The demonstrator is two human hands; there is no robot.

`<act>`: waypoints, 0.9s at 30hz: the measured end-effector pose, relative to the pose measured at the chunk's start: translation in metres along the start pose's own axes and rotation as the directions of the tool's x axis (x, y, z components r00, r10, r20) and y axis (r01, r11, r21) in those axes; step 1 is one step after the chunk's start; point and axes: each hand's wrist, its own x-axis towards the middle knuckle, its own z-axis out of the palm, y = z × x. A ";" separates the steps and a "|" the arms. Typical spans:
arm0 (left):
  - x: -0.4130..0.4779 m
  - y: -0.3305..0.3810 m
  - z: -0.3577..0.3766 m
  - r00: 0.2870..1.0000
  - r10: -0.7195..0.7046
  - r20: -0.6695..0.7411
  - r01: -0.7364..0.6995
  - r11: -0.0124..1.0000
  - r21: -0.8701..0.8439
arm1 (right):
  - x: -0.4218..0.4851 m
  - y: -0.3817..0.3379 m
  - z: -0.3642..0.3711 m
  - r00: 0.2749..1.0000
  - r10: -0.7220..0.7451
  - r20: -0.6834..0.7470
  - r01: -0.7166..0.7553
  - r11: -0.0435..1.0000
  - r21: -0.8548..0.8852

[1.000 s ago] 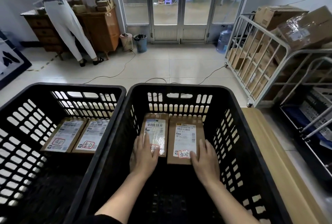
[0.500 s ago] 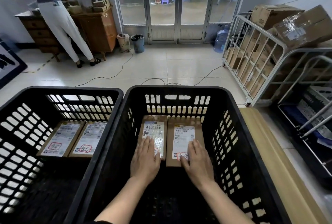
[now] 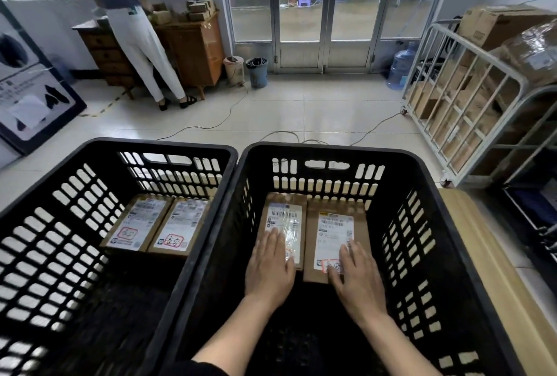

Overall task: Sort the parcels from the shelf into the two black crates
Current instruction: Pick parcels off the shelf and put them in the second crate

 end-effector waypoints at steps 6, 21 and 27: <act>0.000 -0.001 0.002 1.000 0.008 0.007 -0.008 1.000 0.027 | 0.000 0.002 0.003 1.000 -0.006 -0.002 0.006 1.000 -0.018; 0.013 0.009 -0.036 0.983 -0.181 0.031 0.183 0.961 -0.206 | 0.007 0.014 -0.026 0.965 0.262 0.006 -0.254 0.929 0.271; 0.012 0.010 -0.042 0.952 -0.292 0.091 0.299 0.825 -0.480 | 0.003 0.019 -0.031 0.910 0.406 0.081 -0.400 0.812 0.425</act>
